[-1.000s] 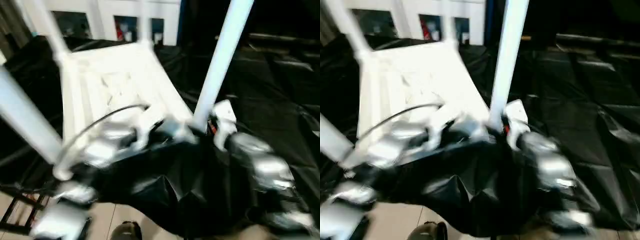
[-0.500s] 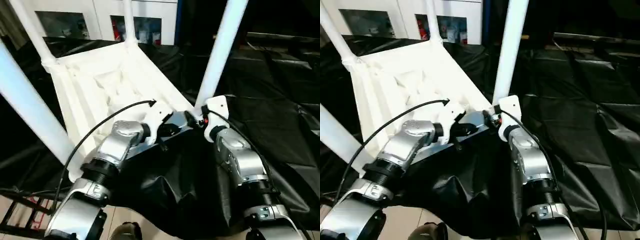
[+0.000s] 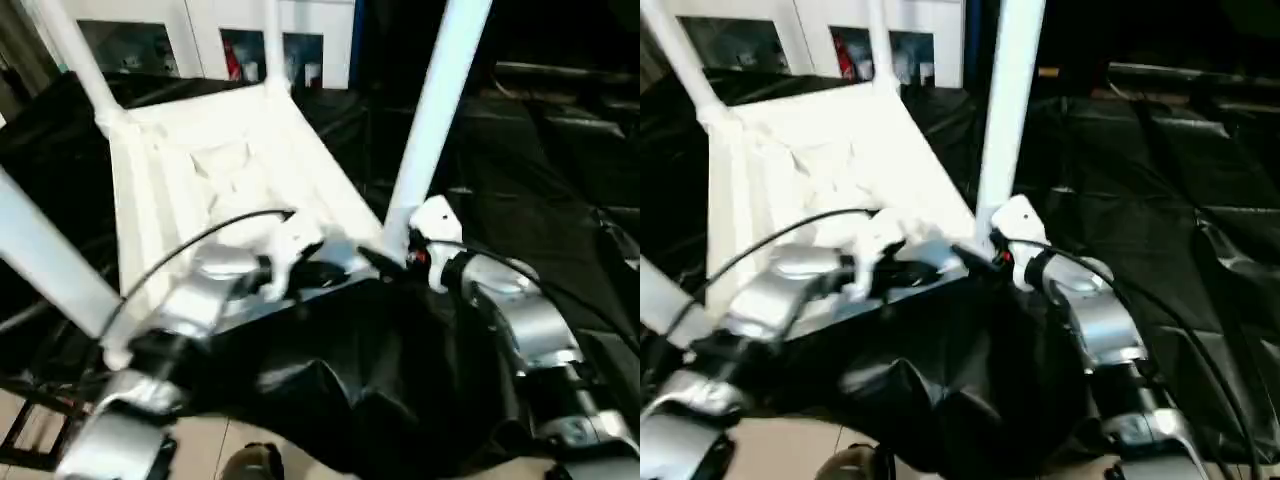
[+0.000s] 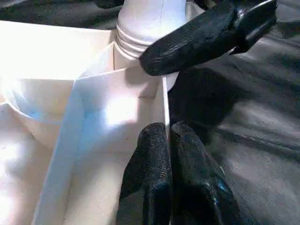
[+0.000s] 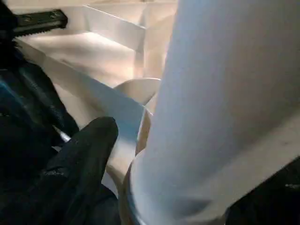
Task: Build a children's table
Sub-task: Rotate leg to tighten
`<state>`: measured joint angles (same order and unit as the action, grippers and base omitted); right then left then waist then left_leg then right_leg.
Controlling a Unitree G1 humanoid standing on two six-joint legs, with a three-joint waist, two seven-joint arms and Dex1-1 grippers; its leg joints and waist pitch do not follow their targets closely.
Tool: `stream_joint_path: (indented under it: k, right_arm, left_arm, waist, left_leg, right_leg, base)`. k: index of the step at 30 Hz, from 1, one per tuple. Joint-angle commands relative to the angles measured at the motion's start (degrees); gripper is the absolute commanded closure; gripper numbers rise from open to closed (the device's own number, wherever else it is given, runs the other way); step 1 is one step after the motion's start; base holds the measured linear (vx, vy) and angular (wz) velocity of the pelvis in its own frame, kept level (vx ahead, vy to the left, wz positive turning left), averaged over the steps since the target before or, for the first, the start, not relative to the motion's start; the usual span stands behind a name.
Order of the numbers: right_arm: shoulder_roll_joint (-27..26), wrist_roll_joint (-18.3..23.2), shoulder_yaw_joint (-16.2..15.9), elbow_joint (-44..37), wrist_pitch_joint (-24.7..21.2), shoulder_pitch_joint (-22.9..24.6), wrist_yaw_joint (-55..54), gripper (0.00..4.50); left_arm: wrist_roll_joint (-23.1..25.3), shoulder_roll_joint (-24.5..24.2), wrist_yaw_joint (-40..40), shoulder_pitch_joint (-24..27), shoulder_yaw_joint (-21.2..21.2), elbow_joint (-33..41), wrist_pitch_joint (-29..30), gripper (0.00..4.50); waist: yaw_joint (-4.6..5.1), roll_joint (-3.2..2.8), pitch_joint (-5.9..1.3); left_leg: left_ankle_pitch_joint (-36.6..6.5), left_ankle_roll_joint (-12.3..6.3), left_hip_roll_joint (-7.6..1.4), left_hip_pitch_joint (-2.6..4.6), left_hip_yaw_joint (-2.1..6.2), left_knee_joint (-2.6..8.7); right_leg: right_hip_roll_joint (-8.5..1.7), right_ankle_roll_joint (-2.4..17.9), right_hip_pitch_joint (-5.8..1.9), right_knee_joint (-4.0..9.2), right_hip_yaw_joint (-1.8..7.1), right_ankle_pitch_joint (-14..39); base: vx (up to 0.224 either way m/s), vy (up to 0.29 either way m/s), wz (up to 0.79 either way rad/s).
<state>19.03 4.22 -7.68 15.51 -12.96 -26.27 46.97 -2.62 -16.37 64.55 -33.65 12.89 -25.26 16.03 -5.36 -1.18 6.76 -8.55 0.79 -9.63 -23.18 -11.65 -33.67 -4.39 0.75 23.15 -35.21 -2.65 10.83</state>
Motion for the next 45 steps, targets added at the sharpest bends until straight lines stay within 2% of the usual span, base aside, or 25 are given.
stream_joint_path:
  k: [1, 2, 5, 7, 9, 12, 19, 22, 23, 27, 29, 30, 32, 33, 34, 35, 38, 39, 43, 45]
  right_arm:
    - [1.1, 1.4, -1.5, -2.6, -0.4, 0.7, 3.4, 0.77]
    - [2.0, 2.0, -2.0, -3.7, -1.1, 1.4, 5.4, 1.0]
    - [3.2, 3.3, -2.4, -5.0, -2.5, 2.2, 8.2, 1.08]
    - [3.4, 3.4, -2.5, -5.1, -2.6, 2.3, 8.4, 1.42]
    - [3.9, 3.6, -2.7, -5.2, -3.2, 2.5, 9.3, 1.54]
    - [4.2, 3.8, -2.7, -5.1, -3.3, 2.6, 9.8, 1.86]
    - [3.8, 5.5, -2.4, -6.5, -5.0, 3.6, 10.4, 2.26]
    - [0.7, 4.6, -1.9, -5.5, -5.5, 4.7, 5.5, 2.41]
    - [-0.4, 3.7, -2.0, -4.7, -5.5, 4.8, 2.9, 2.46]
    - [-4.7, 0.9, -2.0, -1.6, -6.0, 4.6, -5.6, 2.48]
    - [-7.5, 0.4, -1.6, 0.1, -7.3, 4.1, -10.0, 2.49]
    - [-9.2, -0.2, -1.0, 1.2, -7.6, 3.6, -13.4, 2.5]
    - [-14.8, -1.5, 1.8, 5.4, -9.2, 1.2, -24.4, 2.5]
    - [-14.8, -1.5, 1.8, 5.4, -9.2, 1.2, -24.4, 2.5]
    - [-18.4, -1.0, 4.3, 8.3, -11.4, -0.7, -30.4, 2.5]
    - [-19.3, -0.7, 4.9, 9.3, -11.9, -1.4, -31.8, 2.5]
    - [-20.0, -1.0, 4.9, 10.6, -10.1, -2.5, -31.6, 2.5]
    - [-20.2, -0.8, 5.2, 10.8, -9.3, -2.8, -30.9, 1.94]
    - [-20.0, 0.5, 5.7, 9.2, -8.4, -2.8, -28.0, 1.62]
    - [-18.4, 0.0, 4.4, 8.1, -7.5, -2.6, -25.4, 1.37]
  left_arm:
    - [-3.4, 0.8, 6.8, 0.2, 3.2, 4.7, -1.5, 4.5]
    - [-3.5, 0.3, 7.7, 0.4, 3.2, 5.0, -1.1, 4.5]
    - [-4.2, -0.8, 9.2, 0.8, 3.2, 5.7, -0.5, 4.5]
    - [-4.3, -0.9, 9.4, 0.9, 3.2, 5.8, -0.4, 4.5]
    - [-4.6, -1.5, 10.3, 1.1, 3.4, 6.2, 0.2, 4.5]
    - [-4.8, -1.9, 10.8, 1.2, 3.5, 6.5, 0.5, 4.5]
    - [-4.8, -1.9, 11.0, 1.3, 3.5, 6.7, 0.8, 4.5]
    - [-3.1, 0.6, 5.3, -0.3, 2.9, 4.0, 0.4, 4.5]
    - [-2.5, 1.5, 3.0, -1.1, 2.6, 2.9, 0.5, 4.5]
    - [-1.0, 5.1, -3.9, -3.7, 1.6, -0.5, 0.9, 4.5]
    - [-0.4, 7.4, -7.8, -5.2, 1.0, -2.4, 1.3, 4.5]
    - [-0.1, 8.6, -10.2, -6.0, 0.5, -3.5, 1.4, 4.5]
    - [0.7, 12.5, -17.6, -8.4, -0.8, -6.6, 1.6, 4.5]
    - [0.7, 12.5, -17.6, -8.4, -0.8, -6.6, 1.6, 4.5]
    - [1.0, 14.5, -20.2, -9.7, -1.2, -8.0, 1.5, 4.5]
    - [1.1, 15.0, -20.5, -9.9, -1.2, -8.3, 1.4, 4.5]
    - [1.1, 15.4, -19.1, -10.0, -0.7, -8.3, 0.2, 4.5]
    - [1.2, 15.3, -18.5, -10.0, -0.5, -8.4, -0.4, 4.5]
    - [1.1, 14.3, -16.3, -9.2, 0.1, -7.7, -0.9, 4.5]
    - [0.8, 13.1, -14.4, -8.5, 0.4, -6.9, -1.4, 4.5]
  waist:
    - [0.07, 0.68, -4.84]
    - [-0.17, 0.68, -4.89]
    - [-0.44, 0.68, -4.97]
    - [-0.64, 0.7, -4.89]
    - [-0.79, 0.65, -4.85]
    - [-0.83, 0.66, -4.9]
    - [-0.92, 0.68, -4.88]
    - [-0.96, 0.62, -4.89]
    - [-0.79, 0.68, -4.68]
    - [-0.42, 0.77, -4.47]
    - [-0.1, 0.73, -4.3]
    - [-0.05, 0.51, -4.35]
    - [0.24, 0.48, -4.34]
    - [0.47, 0.4, -4.33]
    - [0.44, 0.54, -4.45]
    - [0.63, 0.47, -4.31]
    - [0.58, 0.36, -4.48]
    - [0.57, 0.5, -4.57]
    - [0.51, 0.64, -4.71]
    - [0.53, 0.65, -4.73]
  left_leg:
    - [-12.3, -3.71, -3.96, 1.97, 1.91, 3.89]
    - [-11.9, -3.68, -3.97, 2.06, 1.82, 3.87]
    - [-11.3, -3.97, -3.89, 2.0, 1.78, 3.79]
    - [-11.4, -3.9, -3.91, 1.98, 1.78, 3.83]
    - [-11.7, -3.57, -3.93, 1.98, 1.83, 3.88]
    - [-11.5, -3.4, -3.88, 1.98, 1.82, 3.84]
    - [-11.0, -3.72, -3.88, 1.93, 1.85, 3.83]
    - [-11.6, -3.44, -3.94, 2.01, 1.84, 3.87]
    - [-13.0, -2.53, -3.84, 2.05, 1.9, 4.07]
    - [-16.6, -0.19, -3.7, 2.24, 2.16, 4.36]
    - [-18.2, 0.71, -3.64, 2.39, 2.23, 4.53]
    - [-18.7, 1.29, -3.7, 2.58, 2.39, 4.56]
    - [-19.3, 1.88, -3.65, 2.59, 2.37, 4.73]
    - [-20.2, 2.45, -3.52, 2.63, 2.43, 4.75]
    - [-20.1, 2.44, -3.47, 2.68, 2.51, 4.71]
    - [-20.0, 2.23, -3.41, 2.56, 2.47, 4.81]
    - [-18.9, 1.64, -3.49, 2.28, 2.54, 4.94]
    - [-18.2, 1.28, -3.49, 2.25, 2.41, 4.88]
    - [-16.2, -0.24, -3.4, 1.96, 2.25, 4.67]
    - [-15.3, -0.73, -3.45, 1.91, 2.2, 4.66]
  right_leg:
    - [-4.62, 13.9, -2.33, 4.12, 2.64, 10.7]
    - [-4.54, 13.6, -2.23, 4.04, 2.72, 10.0]
    - [-4.6, 14.0, -2.23, 4.0, 2.7, 9.1]
    - [-4.53, 13.9, -2.2, 3.96, 2.67, 9.6]
    - [-4.63, 13.8, -2.13, 3.99, 2.68, 10.3]
    - [-4.62, 13.9, -2.13, 3.97, 2.68, 10.0]
    - [-4.58, 13.9, -2.2, 3.95, 2.63, 9.6]
    - [-4.64, 13.8, -2.02, 4.02, 2.67, 10.1]
    - [-4.64, 13.4, -1.86, 4.32, 2.67, 12.4]
    - [-4.97, 11.6, -1.85, 5.02, 2.73, 18.9]
    - [-4.85, 10.9, -1.48, 5.33, 2.76, 20.9]
    - [-4.93, 10.7, -1.45, 5.36, 2.77, 21.4]
    - [-4.8, 10.5, -1.23, 5.44, 2.83, 21.3]
    - [-4.79, 10.5, -1.18, 5.51, 2.8, 21.5]
    - [-4.84, 10.3, -1.39, 5.51, 2.75, 21.3]
    - [-4.8, 10.3, -1.19, 5.58, 2.89, 21.1]
    - [-4.74, 9.5, -1.6, 5.43, 2.82, 18.3]
    - [-4.67, 9.6, -1.64, 5.28, 2.86, 16.3]
    - [-4.77, 10.3, -1.98, 5.03, 2.87, 13.6]
    - [-4.72, 10.7, -2.03, 4.97, 2.82, 13.1]
  base:
    - [0.0, 0.0, 0.0]
    - [0.0, 0.0, 0.0]
    - [0.0, 0.0, 0.0]
    - [0.0, 0.0, 0.0]
    - [0.0, 0.0, 0.0]
    - [0.0, 0.0, 0.0]
    - [0.0, 0.0, 0.0]
    - [0.0, 0.0, 0.0]
    - [0.0, 0.0, 0.0]
    - [0.0, 0.0, 0.0]
    - [0.0, 0.0, 0.0]
    - [0.0, 0.0, 0.0]
    - [0.0, 0.0, 0.0]
    - [0.0, 0.0, 0.0]
    - [0.0, 0.0, 0.0]
    - [0.0, 0.0, 0.0]
    - [0.0, 0.0, 0.0]
    - [0.0, 0.0, 0.0]
    - [0.0, 0.0, 0.0]
    - [0.0, 0.0, 0.0]
